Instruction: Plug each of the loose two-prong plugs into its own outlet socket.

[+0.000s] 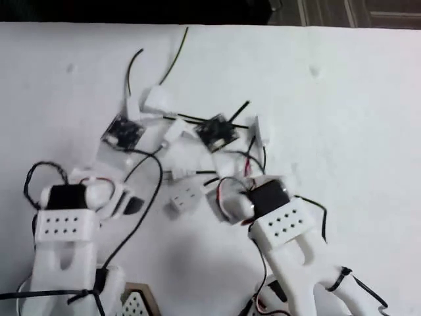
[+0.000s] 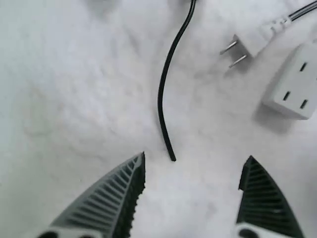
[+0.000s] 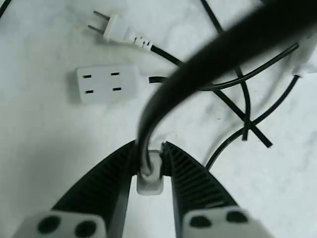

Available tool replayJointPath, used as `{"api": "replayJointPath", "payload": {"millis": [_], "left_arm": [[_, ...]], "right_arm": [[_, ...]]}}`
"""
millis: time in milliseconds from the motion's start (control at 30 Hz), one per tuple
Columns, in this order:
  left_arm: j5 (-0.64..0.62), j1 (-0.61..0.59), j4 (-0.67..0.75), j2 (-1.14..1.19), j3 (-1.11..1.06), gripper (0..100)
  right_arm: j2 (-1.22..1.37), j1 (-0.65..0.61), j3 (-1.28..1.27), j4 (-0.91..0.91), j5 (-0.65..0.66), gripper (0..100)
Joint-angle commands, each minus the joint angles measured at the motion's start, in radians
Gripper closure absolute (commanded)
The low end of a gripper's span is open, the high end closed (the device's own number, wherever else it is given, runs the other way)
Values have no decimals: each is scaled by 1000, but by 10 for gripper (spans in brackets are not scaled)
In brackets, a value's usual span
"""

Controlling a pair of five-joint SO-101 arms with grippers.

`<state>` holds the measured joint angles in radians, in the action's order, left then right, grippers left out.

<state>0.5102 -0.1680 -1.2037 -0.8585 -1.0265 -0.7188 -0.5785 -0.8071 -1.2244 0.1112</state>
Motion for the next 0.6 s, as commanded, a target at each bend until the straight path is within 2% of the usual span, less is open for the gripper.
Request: {"api": "replayJointPath", "payload": {"millis": [0,167,267,433,567], "left_arm": [[61,-113,109,-62,-106,694],[167,-240,247,-102,-262,694],[193,-288,264,-114,-285,694],[192,-295,265,-113,-288,694],[192,-298,265,-111,-290,695]], "right_arm": [[-31,-79,8,-48,2,981],[-27,-179,3,-59,-6,981],[-31,-216,3,-56,-3,981],[-25,-291,3,-50,-6,981],[-22,-305,-6,21,-6,981]]}}
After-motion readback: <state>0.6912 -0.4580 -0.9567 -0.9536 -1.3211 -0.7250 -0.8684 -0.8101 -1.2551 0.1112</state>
